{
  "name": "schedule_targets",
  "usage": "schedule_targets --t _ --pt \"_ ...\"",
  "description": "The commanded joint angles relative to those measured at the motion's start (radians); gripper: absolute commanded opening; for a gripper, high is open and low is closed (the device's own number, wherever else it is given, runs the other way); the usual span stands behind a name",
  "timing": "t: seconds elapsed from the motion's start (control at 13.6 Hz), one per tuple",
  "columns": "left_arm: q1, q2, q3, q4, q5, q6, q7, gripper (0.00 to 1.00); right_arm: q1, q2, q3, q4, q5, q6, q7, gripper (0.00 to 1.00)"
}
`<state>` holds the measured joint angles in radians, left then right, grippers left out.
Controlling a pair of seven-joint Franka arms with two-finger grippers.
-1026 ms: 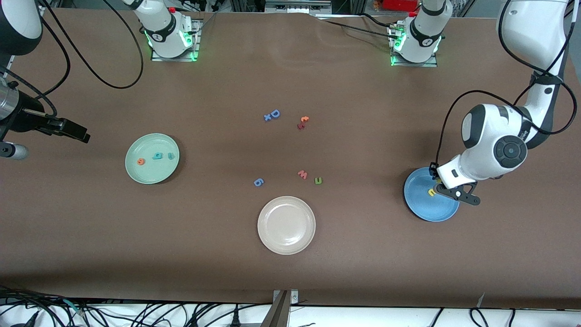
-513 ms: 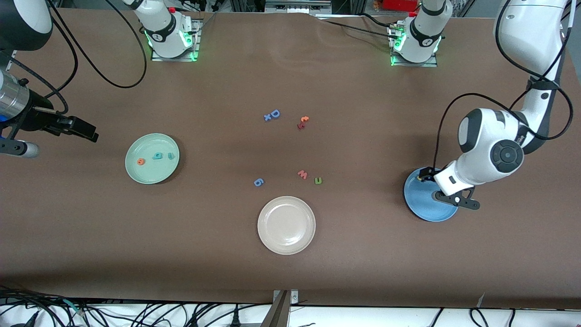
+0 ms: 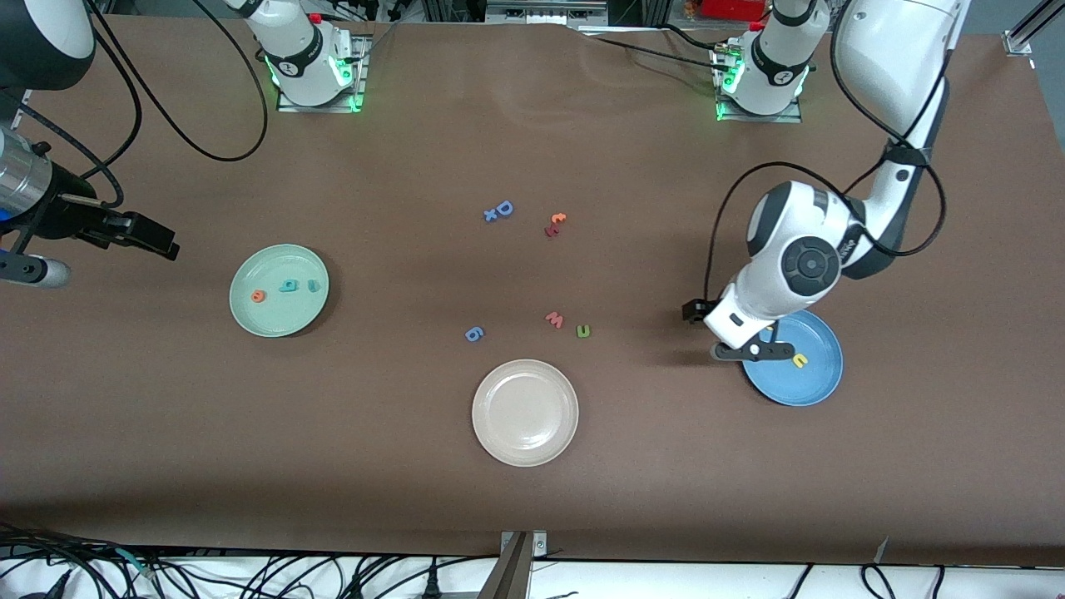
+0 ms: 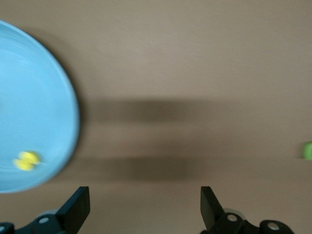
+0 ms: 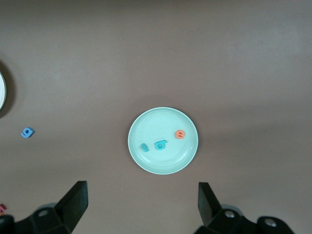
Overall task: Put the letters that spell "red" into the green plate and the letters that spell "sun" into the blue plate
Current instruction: 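Reach and grasp the green n with the left gripper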
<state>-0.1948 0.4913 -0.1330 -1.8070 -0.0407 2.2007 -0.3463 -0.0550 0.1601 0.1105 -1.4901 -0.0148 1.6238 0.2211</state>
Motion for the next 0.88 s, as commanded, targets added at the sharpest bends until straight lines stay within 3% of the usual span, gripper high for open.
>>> schedule_targets --t 0.0,0.37,0.81 --pt "-0.049 0.041 0.009 0.071 -0.047 -0.013 -0.061 1.0 -0.017 -0.033 0.011 -0.029 0.015 0.013 0.001 1.0" --pt "-0.129 0.171 0.01 0.225 -0.033 -0.01 -0.209 1.0 -0.017 -0.036 0.008 -0.03 0.051 0.027 0.001 1.0" --pt "-0.17 0.254 0.015 0.302 -0.033 -0.001 -0.266 1.0 -0.019 -0.031 0.005 -0.029 0.062 0.03 0.001 1.0"
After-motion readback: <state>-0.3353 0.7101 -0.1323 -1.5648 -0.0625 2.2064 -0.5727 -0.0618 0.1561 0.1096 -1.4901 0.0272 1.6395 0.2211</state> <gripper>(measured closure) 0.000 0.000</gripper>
